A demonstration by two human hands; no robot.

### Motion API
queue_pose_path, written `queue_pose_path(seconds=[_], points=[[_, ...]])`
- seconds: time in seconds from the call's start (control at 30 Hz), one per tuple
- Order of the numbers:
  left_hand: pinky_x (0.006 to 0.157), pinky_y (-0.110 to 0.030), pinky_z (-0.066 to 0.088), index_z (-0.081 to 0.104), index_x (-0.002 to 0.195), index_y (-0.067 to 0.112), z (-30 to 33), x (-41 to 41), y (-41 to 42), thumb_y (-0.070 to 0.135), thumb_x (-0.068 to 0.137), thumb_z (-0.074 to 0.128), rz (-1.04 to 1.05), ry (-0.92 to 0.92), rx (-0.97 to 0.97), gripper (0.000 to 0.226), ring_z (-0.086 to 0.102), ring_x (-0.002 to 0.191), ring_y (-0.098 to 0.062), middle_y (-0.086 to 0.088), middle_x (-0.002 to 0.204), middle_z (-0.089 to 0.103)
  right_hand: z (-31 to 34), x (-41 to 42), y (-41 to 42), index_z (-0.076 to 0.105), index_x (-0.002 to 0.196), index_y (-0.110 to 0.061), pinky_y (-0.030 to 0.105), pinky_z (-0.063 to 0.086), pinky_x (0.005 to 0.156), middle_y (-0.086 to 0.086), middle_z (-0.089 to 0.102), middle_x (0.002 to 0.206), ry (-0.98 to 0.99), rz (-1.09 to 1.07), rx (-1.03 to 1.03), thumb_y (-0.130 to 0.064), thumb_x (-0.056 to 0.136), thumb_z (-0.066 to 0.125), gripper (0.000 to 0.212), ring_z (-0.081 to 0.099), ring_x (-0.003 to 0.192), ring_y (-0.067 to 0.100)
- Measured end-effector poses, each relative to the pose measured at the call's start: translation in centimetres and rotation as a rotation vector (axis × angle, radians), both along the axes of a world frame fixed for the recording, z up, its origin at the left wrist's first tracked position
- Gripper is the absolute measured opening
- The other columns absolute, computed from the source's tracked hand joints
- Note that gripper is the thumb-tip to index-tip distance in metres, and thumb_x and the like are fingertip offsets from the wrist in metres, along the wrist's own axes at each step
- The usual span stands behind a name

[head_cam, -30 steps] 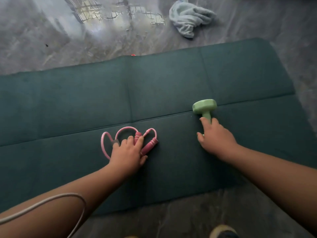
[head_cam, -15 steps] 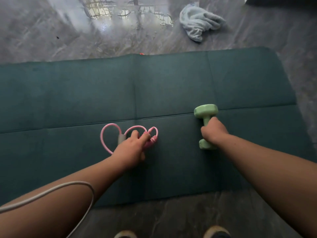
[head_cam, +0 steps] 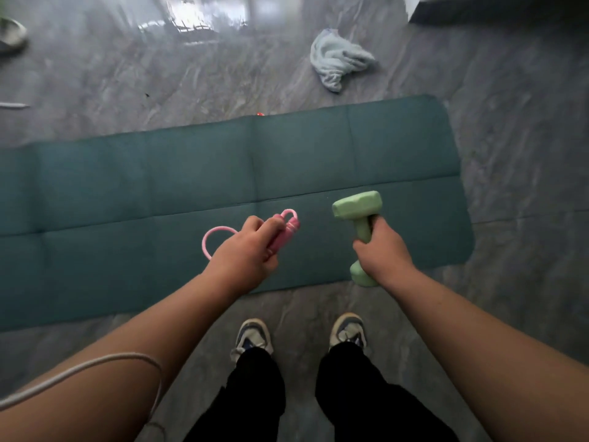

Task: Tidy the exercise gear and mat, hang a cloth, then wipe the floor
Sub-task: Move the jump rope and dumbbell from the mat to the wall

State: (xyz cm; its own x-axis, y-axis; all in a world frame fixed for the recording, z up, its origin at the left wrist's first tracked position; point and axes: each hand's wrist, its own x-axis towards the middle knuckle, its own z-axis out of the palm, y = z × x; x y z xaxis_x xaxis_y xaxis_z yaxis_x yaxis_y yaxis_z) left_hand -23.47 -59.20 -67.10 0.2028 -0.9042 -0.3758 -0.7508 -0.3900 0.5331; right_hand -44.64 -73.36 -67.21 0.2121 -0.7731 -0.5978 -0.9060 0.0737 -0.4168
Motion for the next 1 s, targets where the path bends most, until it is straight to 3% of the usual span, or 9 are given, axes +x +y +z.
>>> queue_pose_path(seconds=[0.17,0.3,0.47,0.57,0.67,0.77,0.93,1.0], points=[[0.071,-0.04,0.054,0.042,0.136,0.037,20.6,-1.4,-0.2,0.019,0.077,0.063,-0.037,-0.014,-0.062,0.066,0.061,0.095,-0.032,-0.001,0.119,0.053,20.7,-3.0,2.1,0.053,0.114,-0.02,0.038,0.047,0.076,0.011,0.067,0.104,-0.04,-0.076,-0.041,-0.024,0.086,0.063,0.03,0.062,0.098,0.037],[0.073,-0.037,0.052,0.041,0.135,0.04,36.0,-4.2,-0.6,0.021,0.077,0.063,-0.107,0.017,-0.149,0.065,0.061,0.096,-0.029,0.003,0.116,0.055,36.7,-6.4,3.3,0.055,0.112,-0.017,0.037,0.047,0.073,0.014,0.067,0.102,-0.025,-0.087,-0.137,-0.023,0.085,0.065,0.029,0.063,0.096,0.038],[0.082,-0.036,0.051,0.036,0.137,0.041,48.5,-9.7,-1.9,0.024,0.08,0.06,-0.295,0.05,-0.306,0.064,0.06,0.106,-0.023,0.009,0.124,0.053,50.5,-12.2,5.2,0.058,0.113,-0.02,0.041,0.053,0.077,0.012,0.068,0.104,-0.014,-0.11,-0.346,-0.02,0.078,0.061,0.035,0.064,0.097,0.037],[0.081,-0.041,0.053,0.031,0.139,0.043,52.7,-13.7,-3.4,0.025,0.081,0.055,-0.473,0.019,-0.389,0.066,0.06,0.109,-0.023,0.013,0.13,0.05,55.6,-15.9,6.8,0.058,0.114,-0.03,0.037,0.05,0.075,0.005,0.069,0.106,0.119,-0.134,-0.502,-0.025,0.081,0.057,0.034,0.065,0.099,0.034],[0.079,-0.041,0.054,0.03,0.14,0.045,55.4,-18.3,-5.8,0.027,0.082,0.056,-0.613,-0.025,-0.438,0.066,0.059,0.112,-0.019,0.014,0.131,0.049,58.6,-21.1,8.1,0.059,0.115,-0.026,0.04,0.054,0.077,0.008,0.069,0.107,0.108,-0.223,-0.589,-0.032,0.077,0.06,0.039,0.065,0.099,0.036],[0.076,-0.042,0.054,0.034,0.139,0.044,57.3,-23.8,-9.0,0.032,0.085,0.059,-0.688,-0.061,-0.472,0.06,0.062,0.106,-0.022,0.012,0.128,0.05,59.9,-27.9,8.9,0.057,0.12,-0.022,0.041,0.054,0.08,0.008,0.068,0.108,0.171,-0.3,-0.613,-0.033,0.081,0.062,0.041,0.065,0.099,0.033],[0.074,-0.044,0.055,0.033,0.138,0.041,58.3,-35.8,-13.9,0.028,0.083,0.059,-0.798,-0.077,-0.477,0.063,0.063,0.102,-0.022,0.01,0.127,0.049,60.2,-41.1,9.8,0.054,0.123,-0.026,0.038,0.052,0.071,0.004,0.07,0.097,0.271,-0.425,-0.693,-0.038,0.082,0.061,0.044,0.067,0.087,0.032],[0.074,-0.042,0.054,0.032,0.139,0.04,58.4,-41.2,-15.7,0.028,0.082,0.059,-0.828,-0.095,-0.472,0.065,0.063,0.104,-0.023,0.01,0.13,0.048,60.7,-46.6,9.8,0.056,0.121,-0.023,0.038,0.05,0.073,0.005,0.071,0.097,0.282,-0.443,-0.712,-0.032,0.084,0.061,0.039,0.068,0.088,0.031]])
